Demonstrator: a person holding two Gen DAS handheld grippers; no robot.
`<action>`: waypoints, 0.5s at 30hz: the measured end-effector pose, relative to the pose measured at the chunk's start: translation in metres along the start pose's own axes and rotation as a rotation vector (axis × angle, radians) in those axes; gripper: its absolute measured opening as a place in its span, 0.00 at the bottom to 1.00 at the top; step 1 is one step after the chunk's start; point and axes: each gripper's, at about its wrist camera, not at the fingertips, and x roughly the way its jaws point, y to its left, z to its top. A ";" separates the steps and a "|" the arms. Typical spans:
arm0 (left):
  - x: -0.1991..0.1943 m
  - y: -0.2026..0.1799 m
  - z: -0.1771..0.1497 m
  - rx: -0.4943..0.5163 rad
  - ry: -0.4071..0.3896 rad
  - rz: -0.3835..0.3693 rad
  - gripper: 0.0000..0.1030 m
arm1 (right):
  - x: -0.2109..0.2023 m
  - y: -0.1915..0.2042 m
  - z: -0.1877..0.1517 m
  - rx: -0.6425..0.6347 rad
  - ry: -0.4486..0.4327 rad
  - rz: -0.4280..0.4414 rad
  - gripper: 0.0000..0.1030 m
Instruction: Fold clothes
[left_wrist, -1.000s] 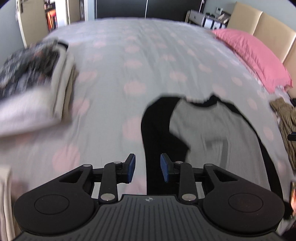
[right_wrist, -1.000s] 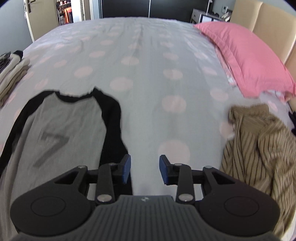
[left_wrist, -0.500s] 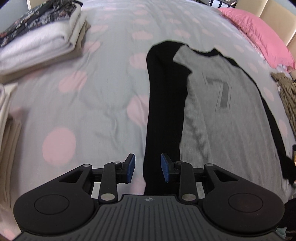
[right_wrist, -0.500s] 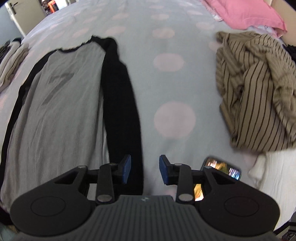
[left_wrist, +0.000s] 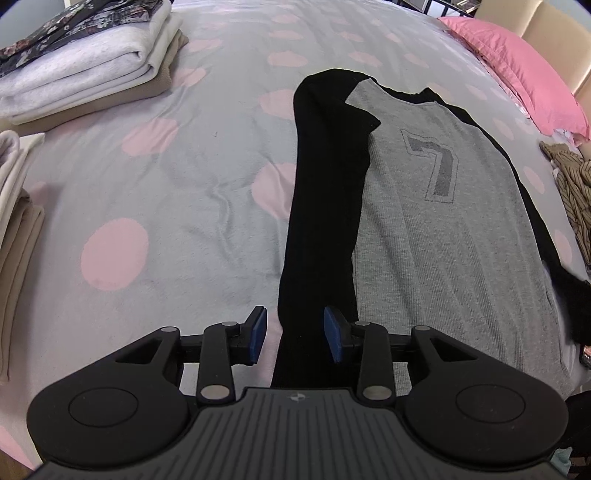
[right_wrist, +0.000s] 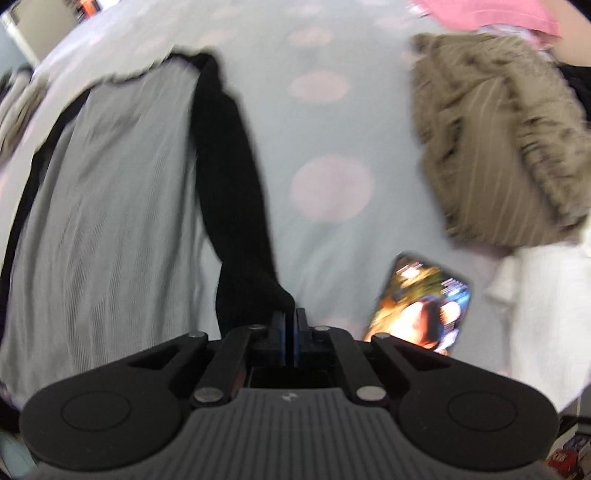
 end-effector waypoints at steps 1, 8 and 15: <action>0.001 0.001 0.000 -0.005 0.001 0.000 0.32 | -0.007 -0.006 0.006 0.010 -0.020 -0.021 0.04; -0.001 0.001 0.001 -0.017 -0.010 -0.013 0.33 | -0.050 -0.053 0.061 0.088 -0.136 -0.171 0.04; 0.001 0.004 0.003 -0.029 -0.008 0.002 0.33 | -0.075 -0.094 0.108 0.117 -0.193 -0.327 0.04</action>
